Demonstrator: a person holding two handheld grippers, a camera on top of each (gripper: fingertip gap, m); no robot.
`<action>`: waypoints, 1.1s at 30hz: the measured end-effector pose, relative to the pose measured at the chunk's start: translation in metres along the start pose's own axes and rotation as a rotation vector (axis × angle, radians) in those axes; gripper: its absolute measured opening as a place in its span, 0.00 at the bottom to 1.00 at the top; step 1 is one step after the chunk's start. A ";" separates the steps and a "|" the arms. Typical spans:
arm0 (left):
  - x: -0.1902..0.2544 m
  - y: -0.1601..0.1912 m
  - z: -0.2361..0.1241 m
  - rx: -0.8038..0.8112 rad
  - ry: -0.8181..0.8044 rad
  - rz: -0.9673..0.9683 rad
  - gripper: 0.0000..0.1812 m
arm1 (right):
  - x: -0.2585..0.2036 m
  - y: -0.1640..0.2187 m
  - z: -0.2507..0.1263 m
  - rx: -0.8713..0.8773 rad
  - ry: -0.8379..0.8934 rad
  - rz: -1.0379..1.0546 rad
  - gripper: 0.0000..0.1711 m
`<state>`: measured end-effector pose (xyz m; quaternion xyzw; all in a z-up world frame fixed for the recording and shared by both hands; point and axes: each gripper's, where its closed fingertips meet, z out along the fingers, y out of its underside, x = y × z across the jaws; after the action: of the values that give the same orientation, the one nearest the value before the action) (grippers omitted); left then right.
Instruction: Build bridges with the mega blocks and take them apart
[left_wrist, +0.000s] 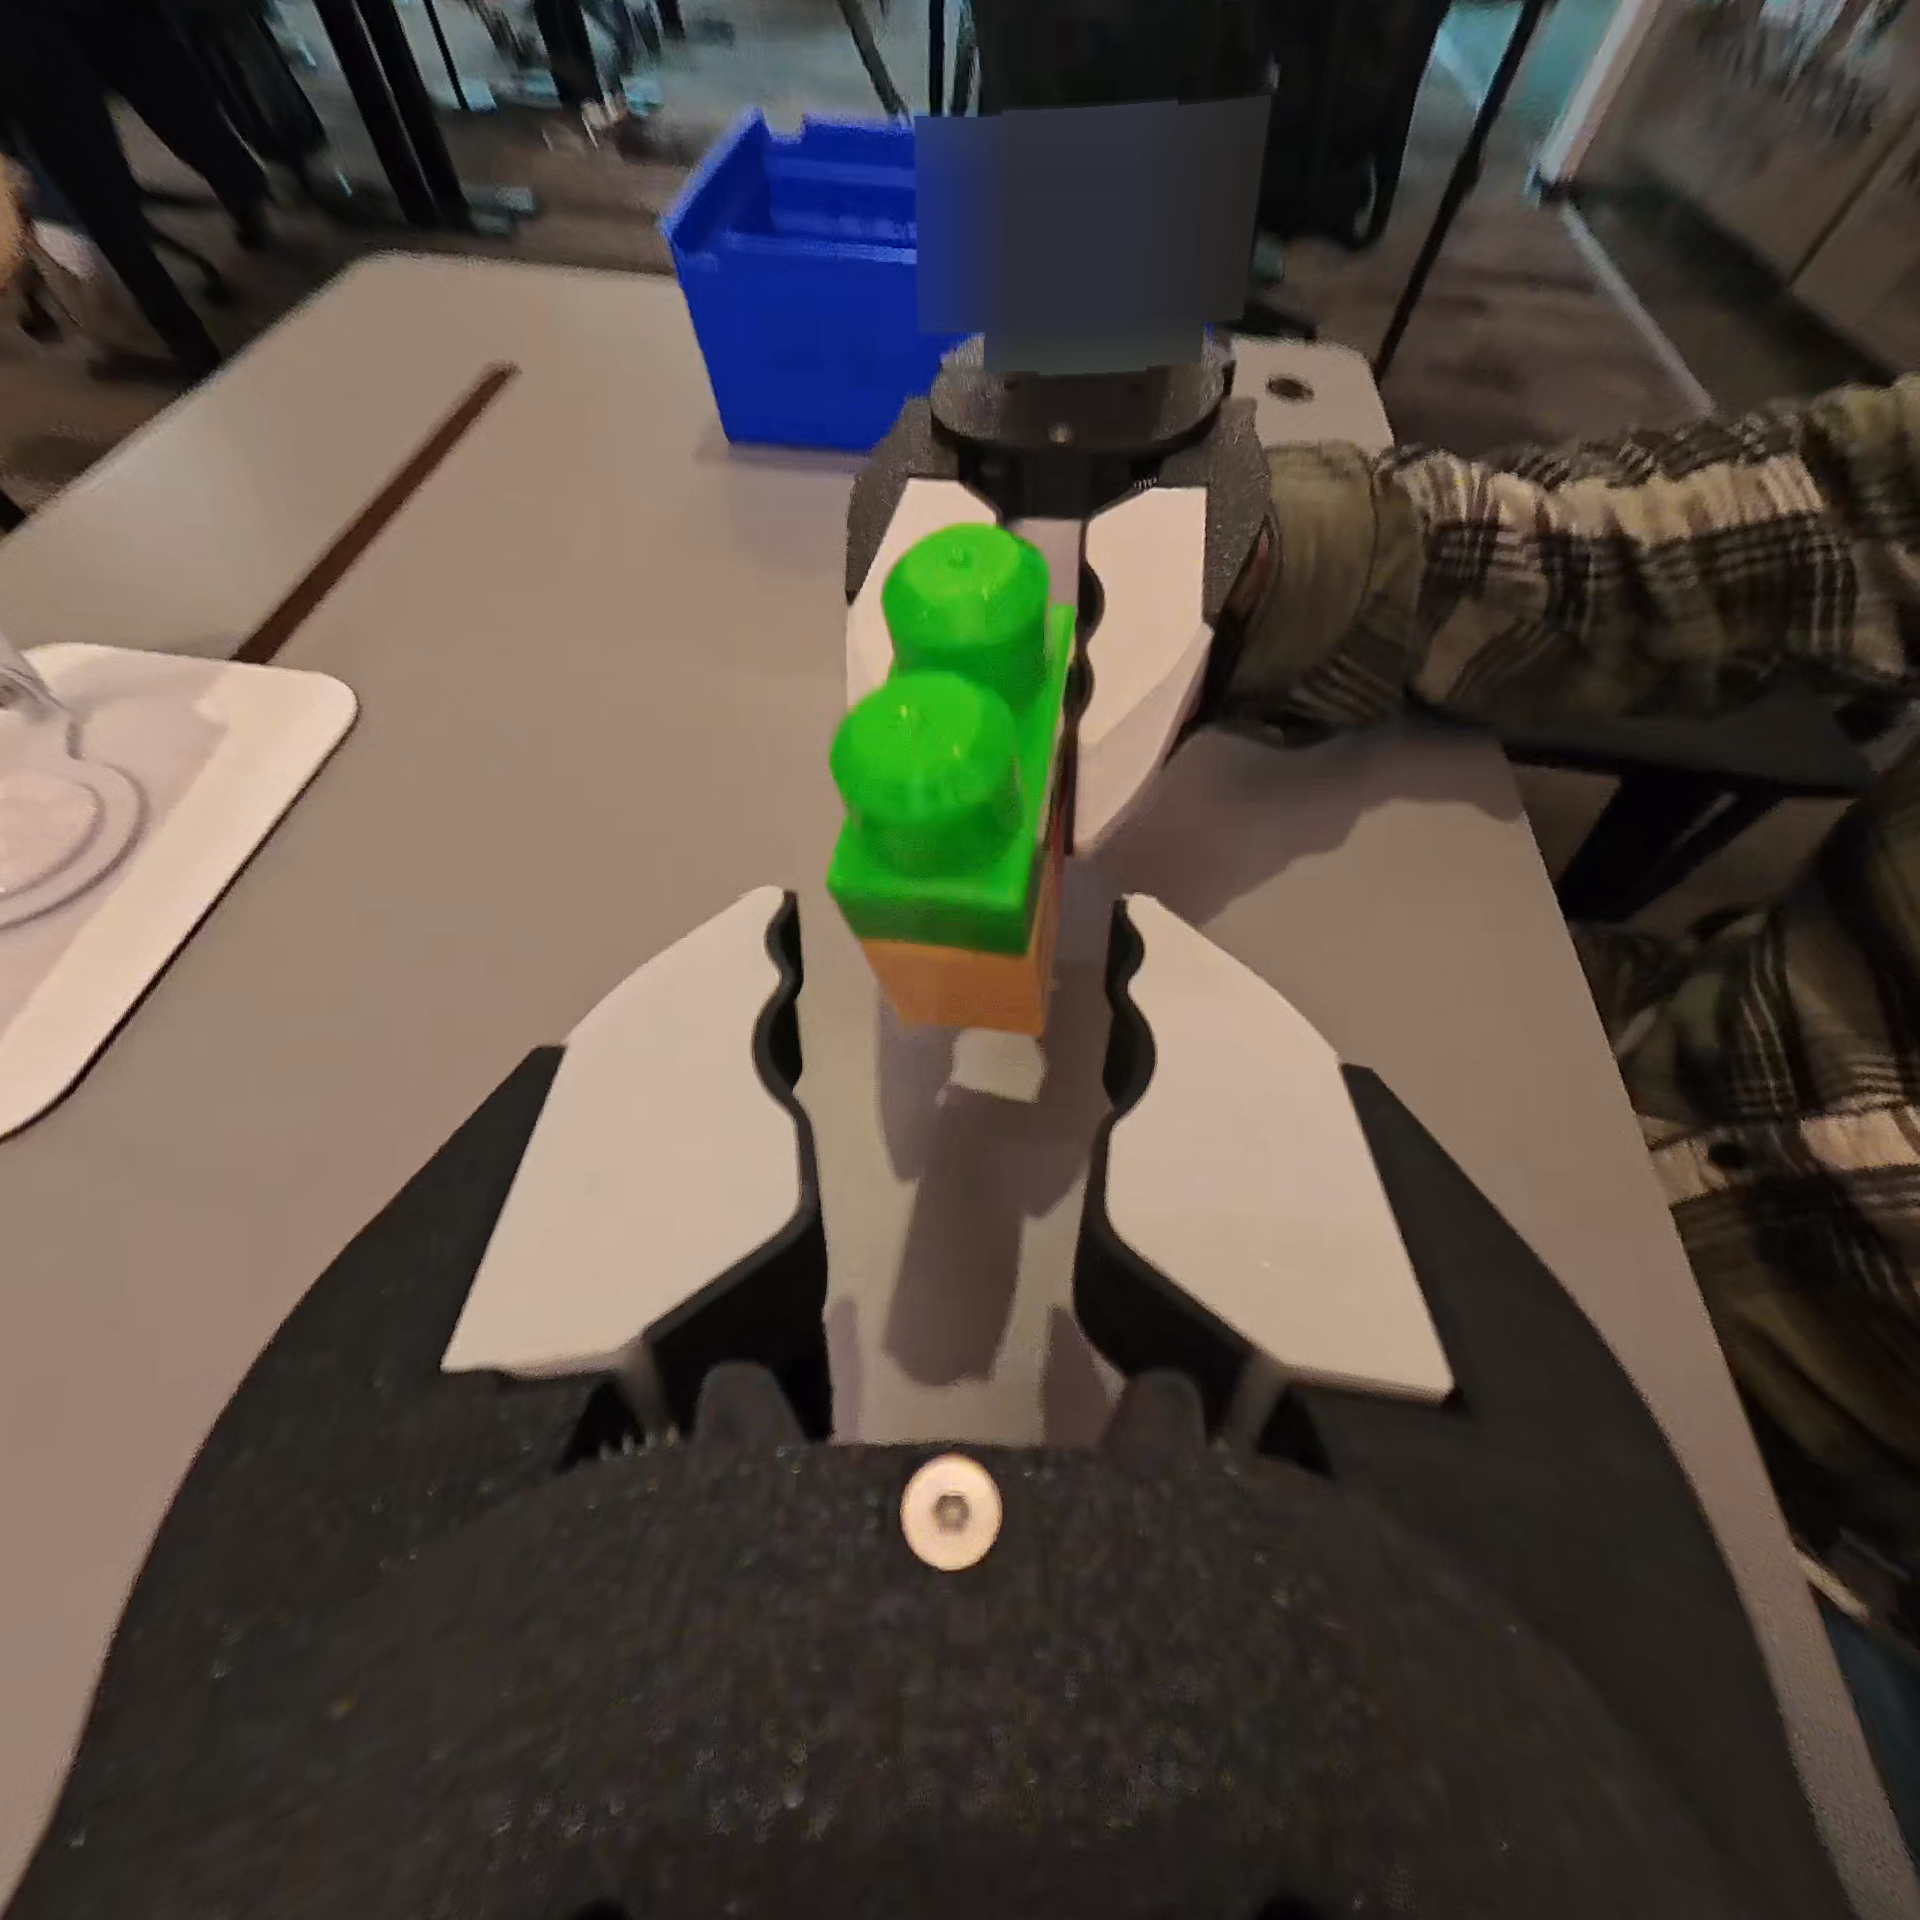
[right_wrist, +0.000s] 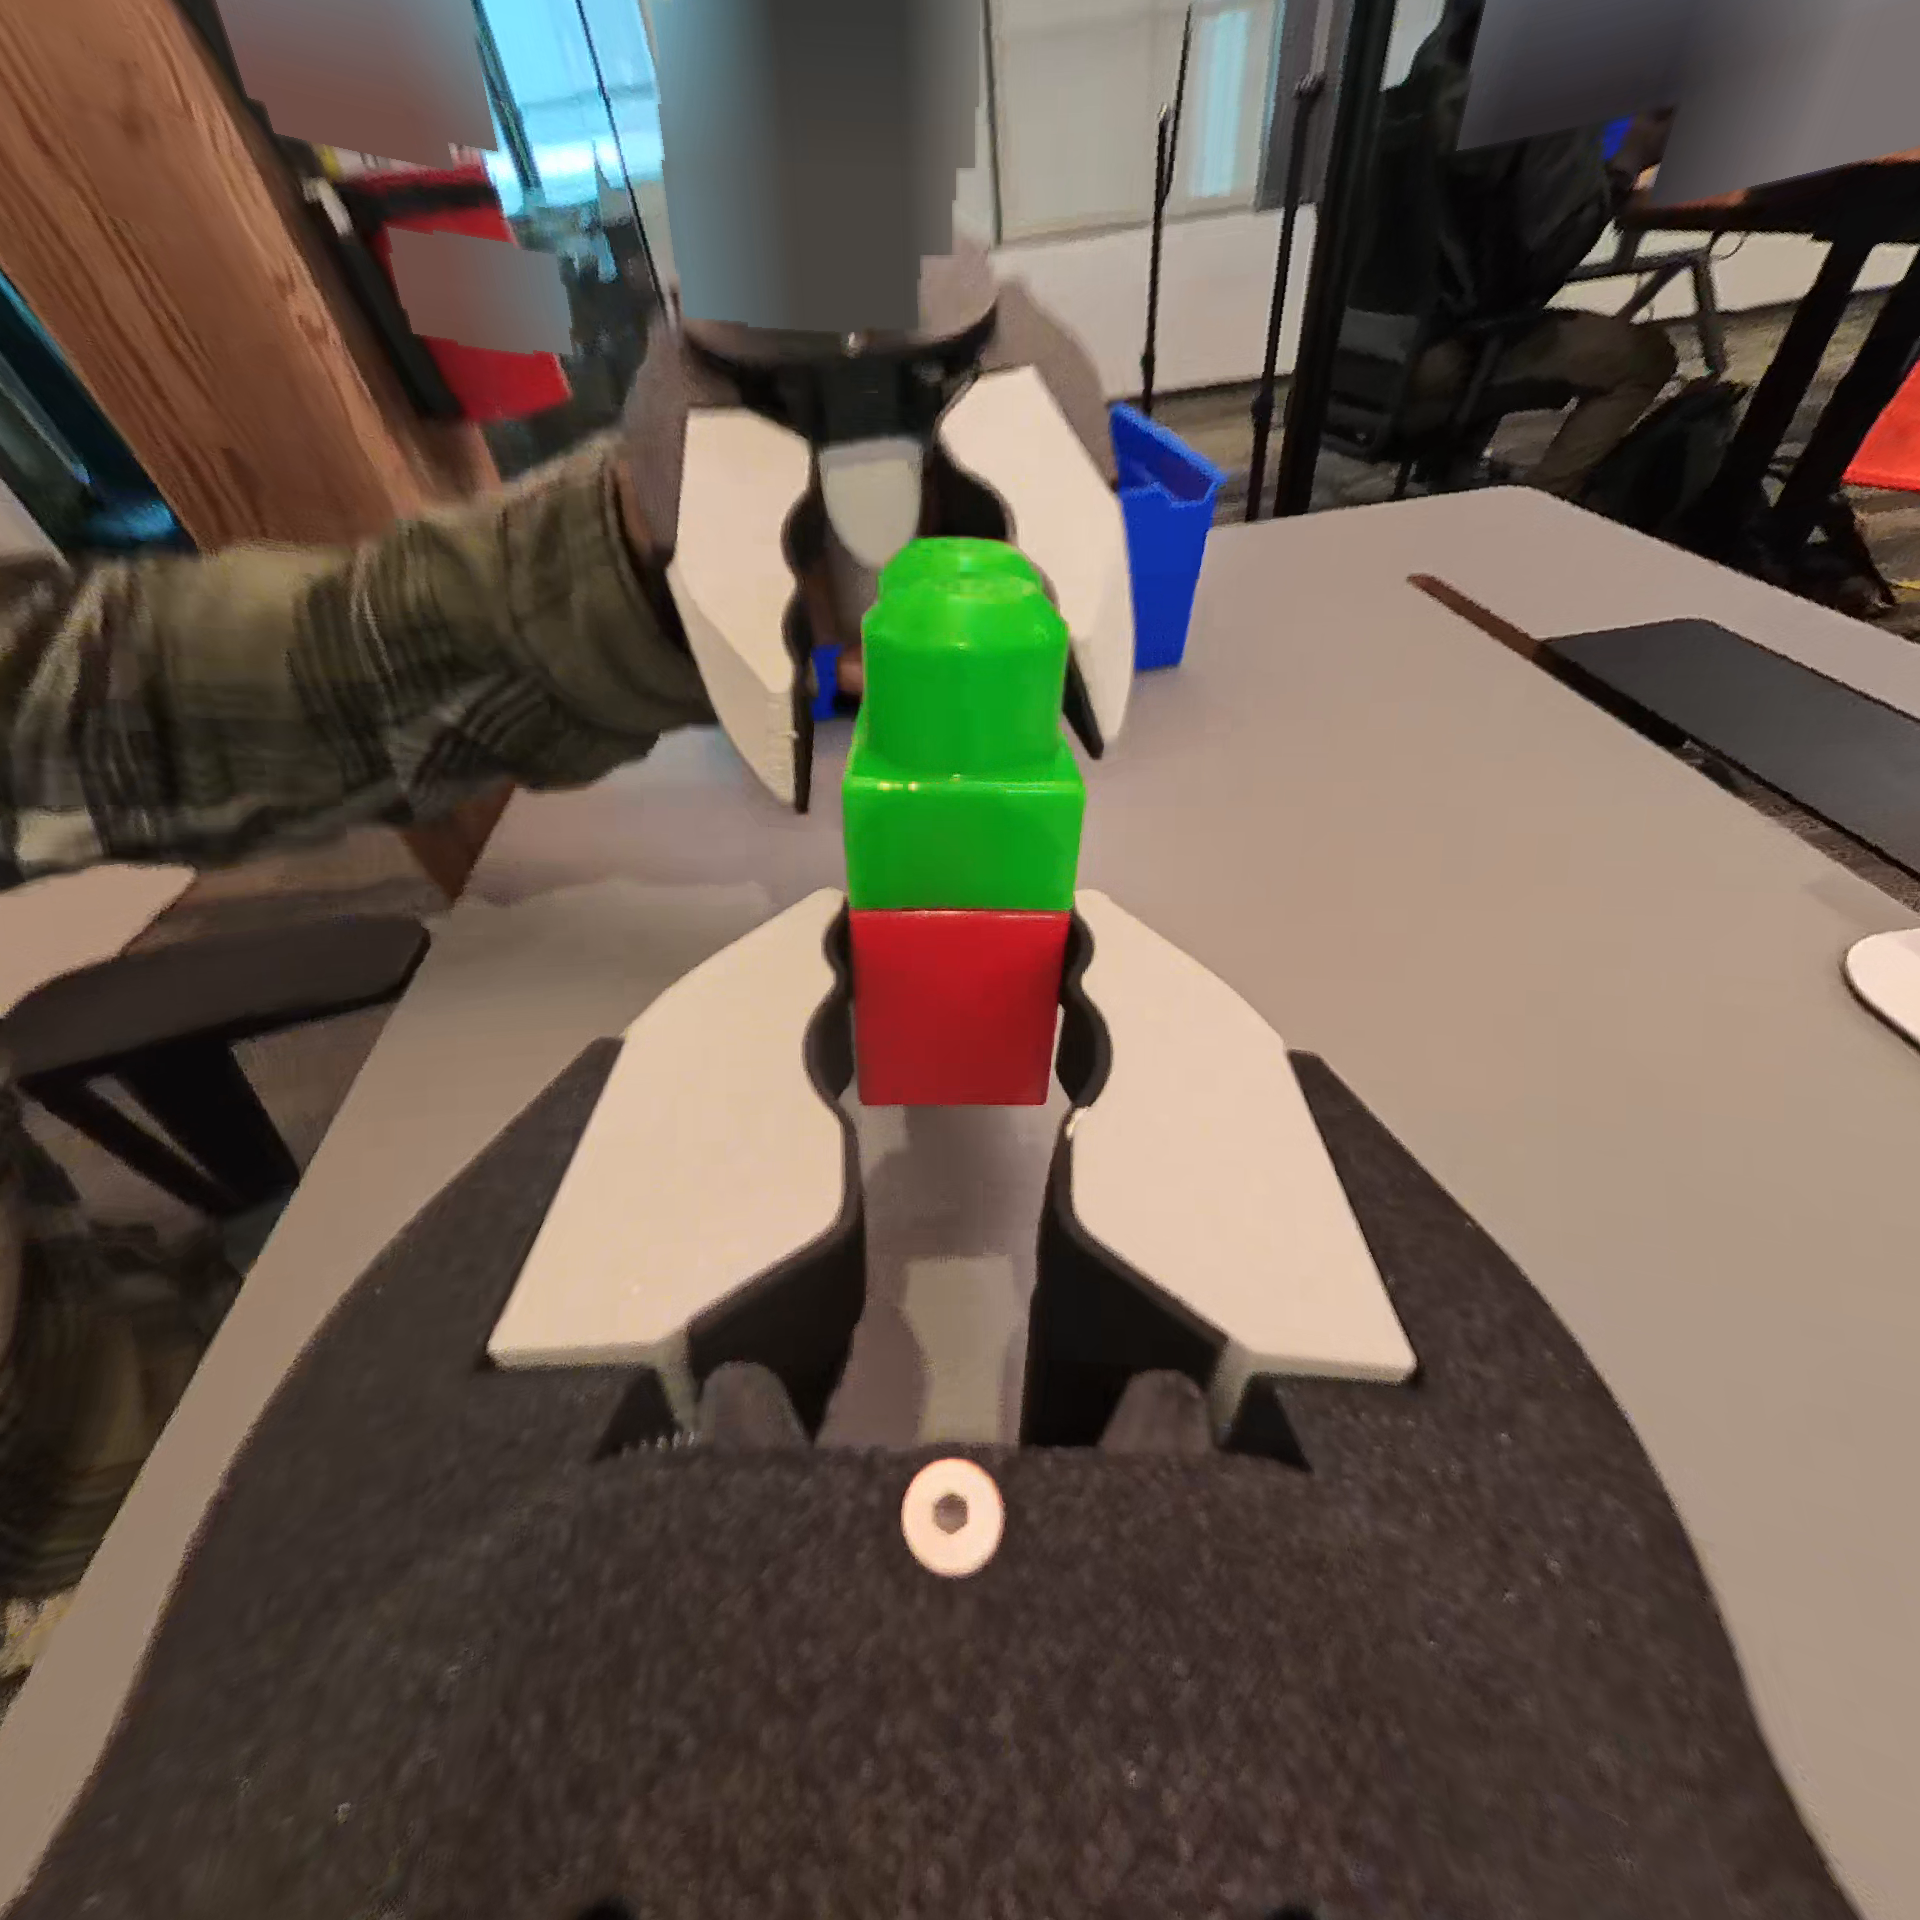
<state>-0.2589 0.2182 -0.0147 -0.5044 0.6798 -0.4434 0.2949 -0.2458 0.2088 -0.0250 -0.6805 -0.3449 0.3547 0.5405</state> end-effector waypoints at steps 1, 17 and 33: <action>-0.002 0.000 -0.002 0.043 -0.009 -0.003 0.31 | 0.003 -0.002 -0.002 0.030 0.005 0.021 0.21; -0.002 0.000 0.012 0.327 0.066 -0.030 0.22 | 0.005 -0.009 -0.002 0.162 -0.054 0.097 0.21; 0.001 0.013 0.021 0.277 0.087 -0.031 0.21 | 0.003 0.002 0.006 0.151 -0.074 0.103 0.21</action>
<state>-0.2472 0.2123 -0.0355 -0.4495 0.6164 -0.5587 0.3252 -0.2493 0.2137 -0.0283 -0.6411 -0.3016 0.4318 0.5582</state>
